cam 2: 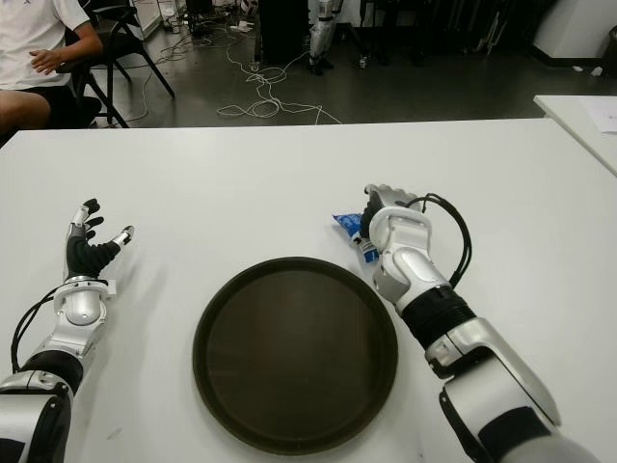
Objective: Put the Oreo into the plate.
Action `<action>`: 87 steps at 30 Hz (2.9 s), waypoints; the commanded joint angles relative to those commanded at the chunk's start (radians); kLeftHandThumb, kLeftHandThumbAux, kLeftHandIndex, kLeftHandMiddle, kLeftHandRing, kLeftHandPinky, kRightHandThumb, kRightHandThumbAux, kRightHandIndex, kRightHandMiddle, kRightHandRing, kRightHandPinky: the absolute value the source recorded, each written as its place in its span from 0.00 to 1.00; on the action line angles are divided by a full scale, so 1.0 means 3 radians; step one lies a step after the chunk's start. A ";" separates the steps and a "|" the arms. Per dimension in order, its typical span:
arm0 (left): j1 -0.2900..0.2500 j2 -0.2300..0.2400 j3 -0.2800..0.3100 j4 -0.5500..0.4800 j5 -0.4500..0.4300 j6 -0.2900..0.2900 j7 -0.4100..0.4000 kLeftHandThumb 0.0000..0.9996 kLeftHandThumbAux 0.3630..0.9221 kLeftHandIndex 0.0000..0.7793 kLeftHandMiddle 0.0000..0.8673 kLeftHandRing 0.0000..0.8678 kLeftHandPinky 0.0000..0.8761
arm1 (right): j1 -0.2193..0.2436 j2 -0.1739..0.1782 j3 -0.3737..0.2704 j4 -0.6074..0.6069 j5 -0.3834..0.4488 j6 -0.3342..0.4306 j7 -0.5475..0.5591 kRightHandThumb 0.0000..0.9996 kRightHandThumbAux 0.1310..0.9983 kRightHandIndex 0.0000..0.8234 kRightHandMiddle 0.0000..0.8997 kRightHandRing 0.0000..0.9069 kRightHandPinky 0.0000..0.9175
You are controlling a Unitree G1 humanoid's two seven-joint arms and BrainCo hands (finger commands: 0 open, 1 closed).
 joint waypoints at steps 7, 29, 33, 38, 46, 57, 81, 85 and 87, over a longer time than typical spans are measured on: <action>0.0003 0.0015 -0.0009 0.0005 0.0005 -0.0003 -0.0025 0.04 0.71 0.11 0.15 0.14 0.11 | 0.0026 -0.0038 0.0045 0.0087 -0.0022 -0.0001 -0.0049 0.00 0.77 0.14 0.17 0.16 0.09; 0.0000 0.0026 0.0017 0.0024 -0.0027 0.0005 -0.0060 0.05 0.70 0.10 0.16 0.15 0.13 | 0.0048 -0.0071 0.0095 0.0155 -0.0061 0.0002 -0.0009 0.00 0.78 0.13 0.17 0.17 0.08; 0.0000 0.0027 0.0011 0.0023 -0.0019 0.0006 -0.0052 0.04 0.71 0.11 0.15 0.15 0.13 | 0.0046 -0.0058 0.0074 0.0168 -0.0032 0.0037 0.0022 0.00 0.78 0.13 0.17 0.17 0.07; 0.0000 0.0031 -0.0002 0.0024 -0.0001 0.0013 -0.0033 0.03 0.69 0.11 0.16 0.16 0.14 | 0.0066 -0.0046 0.0035 0.0188 0.0005 0.0010 -0.0023 0.00 0.79 0.13 0.17 0.17 0.11; 0.0002 0.0039 -0.0020 0.0029 0.0023 0.0021 -0.0012 0.05 0.68 0.11 0.16 0.16 0.14 | 0.0053 -0.0024 -0.0015 0.0259 0.0042 -0.0076 -0.0036 0.00 0.77 0.12 0.15 0.15 0.06; 0.0004 0.0033 -0.0010 0.0029 0.0006 -0.0005 -0.0032 0.07 0.68 0.12 0.16 0.16 0.15 | 0.0063 0.0003 -0.0092 0.0223 0.0081 -0.0109 -0.0045 0.00 0.77 0.10 0.13 0.12 0.01; -0.0003 0.0028 0.0002 0.0028 -0.0004 0.0016 -0.0019 0.05 0.70 0.12 0.16 0.16 0.14 | 0.0073 -0.0014 -0.0204 0.0205 0.0178 -0.0353 -0.0167 0.00 0.77 0.15 0.17 0.16 0.06; -0.0001 0.0026 0.0007 0.0025 -0.0011 0.0019 -0.0021 0.07 0.70 0.12 0.16 0.16 0.15 | 0.0068 -0.0008 -0.0217 0.0212 0.0193 -0.0357 -0.0164 0.00 0.77 0.16 0.18 0.17 0.08; 0.0000 0.0027 0.0006 0.0025 -0.0010 0.0024 -0.0022 0.07 0.69 0.12 0.17 0.17 0.16 | 0.0061 -0.0002 -0.0227 0.0223 0.0204 -0.0354 -0.0162 0.00 0.77 0.16 0.18 0.18 0.08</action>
